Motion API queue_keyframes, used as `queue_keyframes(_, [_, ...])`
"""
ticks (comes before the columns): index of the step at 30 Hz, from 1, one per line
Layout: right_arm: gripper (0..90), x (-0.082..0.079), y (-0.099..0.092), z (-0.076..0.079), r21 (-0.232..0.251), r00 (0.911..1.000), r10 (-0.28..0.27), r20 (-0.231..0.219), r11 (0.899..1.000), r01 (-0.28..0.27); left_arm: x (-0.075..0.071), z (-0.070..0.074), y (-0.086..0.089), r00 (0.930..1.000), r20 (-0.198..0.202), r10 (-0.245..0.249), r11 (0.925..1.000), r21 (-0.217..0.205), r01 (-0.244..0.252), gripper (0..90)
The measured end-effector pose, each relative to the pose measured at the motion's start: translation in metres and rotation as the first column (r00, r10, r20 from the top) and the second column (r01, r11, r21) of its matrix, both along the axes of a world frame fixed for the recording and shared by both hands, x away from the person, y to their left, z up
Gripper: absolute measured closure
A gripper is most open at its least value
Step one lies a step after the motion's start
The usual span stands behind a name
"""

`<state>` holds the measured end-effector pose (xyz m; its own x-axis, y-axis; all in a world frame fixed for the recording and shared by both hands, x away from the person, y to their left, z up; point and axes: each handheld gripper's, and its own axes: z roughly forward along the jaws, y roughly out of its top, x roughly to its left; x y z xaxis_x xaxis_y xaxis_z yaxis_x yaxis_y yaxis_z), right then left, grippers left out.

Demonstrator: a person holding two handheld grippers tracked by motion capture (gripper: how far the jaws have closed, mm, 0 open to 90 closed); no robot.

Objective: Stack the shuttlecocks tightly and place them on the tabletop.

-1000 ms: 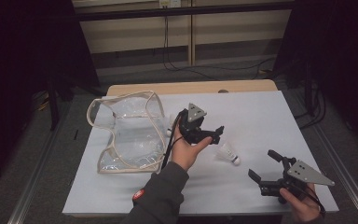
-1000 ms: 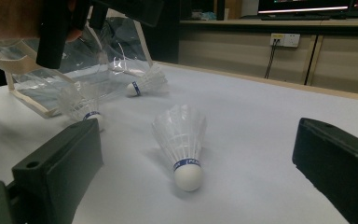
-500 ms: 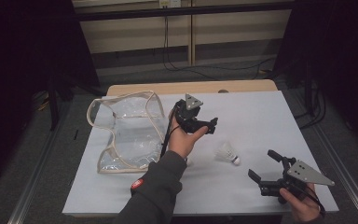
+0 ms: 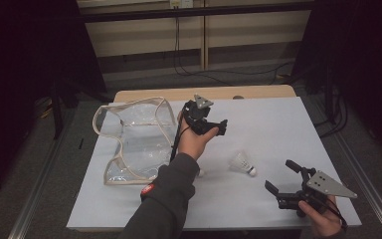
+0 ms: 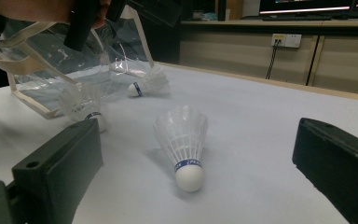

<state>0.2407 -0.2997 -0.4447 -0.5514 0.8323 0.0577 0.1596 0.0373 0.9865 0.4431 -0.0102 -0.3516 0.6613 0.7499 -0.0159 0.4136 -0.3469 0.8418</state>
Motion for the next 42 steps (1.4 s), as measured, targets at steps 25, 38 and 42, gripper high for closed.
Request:
queue_keyframes(25, [0.9, 0.0, 0.0, 0.0, 0.003, 1.0, 0.004, -0.006, 1.0, -0.004, 0.022, 0.008, 0.001, 0.9986, -0.031, 0.042, 0.9948, 0.094, -0.039, 6.4])
queue_keyframes(38, [0.9, 0.001, -0.001, 0.0, 0.002, 1.0, 0.006, 0.0, 1.0, -0.006, 0.034, 0.012, 0.003, 0.9939, -0.063, 0.091, 0.9838, 0.161, -0.08, 6.4])
queue_keyframes(42, [0.9, 0.0, 0.0, 0.0, 0.005, 1.0, 0.008, -0.004, 1.0, -0.008, 0.038, 0.012, 0.002, 0.9924, -0.061, 0.106, 0.9817, 0.165, -0.095, 6.4])
